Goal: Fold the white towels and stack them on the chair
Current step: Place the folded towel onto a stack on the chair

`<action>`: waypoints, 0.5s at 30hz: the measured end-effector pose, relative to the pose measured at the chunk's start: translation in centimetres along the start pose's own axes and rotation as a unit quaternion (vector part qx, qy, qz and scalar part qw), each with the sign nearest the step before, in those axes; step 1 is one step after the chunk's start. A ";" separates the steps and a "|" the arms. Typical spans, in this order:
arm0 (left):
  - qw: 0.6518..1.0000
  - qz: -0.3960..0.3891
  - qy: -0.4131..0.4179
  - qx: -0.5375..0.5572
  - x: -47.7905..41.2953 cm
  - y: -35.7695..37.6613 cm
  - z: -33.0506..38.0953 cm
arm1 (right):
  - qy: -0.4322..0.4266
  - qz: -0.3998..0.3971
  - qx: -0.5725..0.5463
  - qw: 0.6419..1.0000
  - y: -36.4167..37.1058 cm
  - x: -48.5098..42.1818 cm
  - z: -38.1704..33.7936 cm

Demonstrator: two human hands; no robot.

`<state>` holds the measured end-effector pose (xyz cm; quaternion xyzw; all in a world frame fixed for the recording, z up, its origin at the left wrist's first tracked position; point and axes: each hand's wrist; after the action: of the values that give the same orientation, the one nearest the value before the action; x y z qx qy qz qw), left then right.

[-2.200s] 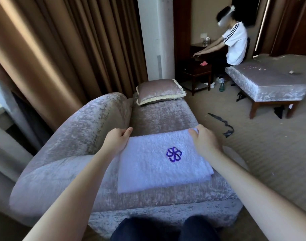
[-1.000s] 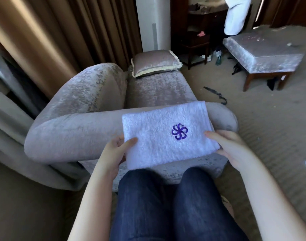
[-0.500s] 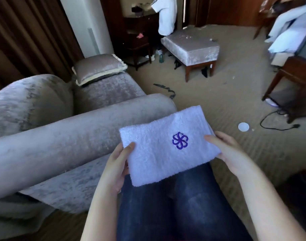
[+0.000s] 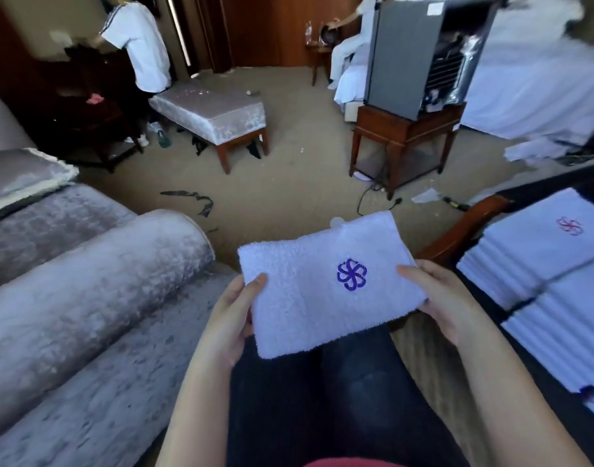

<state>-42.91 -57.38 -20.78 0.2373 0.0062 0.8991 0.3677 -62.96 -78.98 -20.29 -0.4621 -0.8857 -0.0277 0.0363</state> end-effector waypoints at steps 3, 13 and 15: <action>0.999 -0.050 -0.008 -0.021 -0.9 3.3 -0.2 | 0.001 0.063 -0.017 0.998 -3.4 1.6 0.2; 0.968 -0.220 -0.050 -0.105 -2.3 16.2 -2.9 | 0.012 0.219 -0.036 0.975 -14.8 10.2 1.4; 0.960 -0.246 -0.064 -0.120 -1.9 18.7 -3.9 | 0.012 0.231 -0.033 0.972 -16.7 12.5 1.6</action>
<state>-55.70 -71.64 -21.61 0.2396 -0.0669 0.7579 0.6031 -83.81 -78.20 -21.06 -0.6544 -0.7534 -0.0531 0.0369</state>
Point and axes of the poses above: each hand's wrist, its own x-axis away from the middle knuckle, its own y-axis out of the palm, z = x × y, and after that the axes turned 10 degrees about -y, right-handed
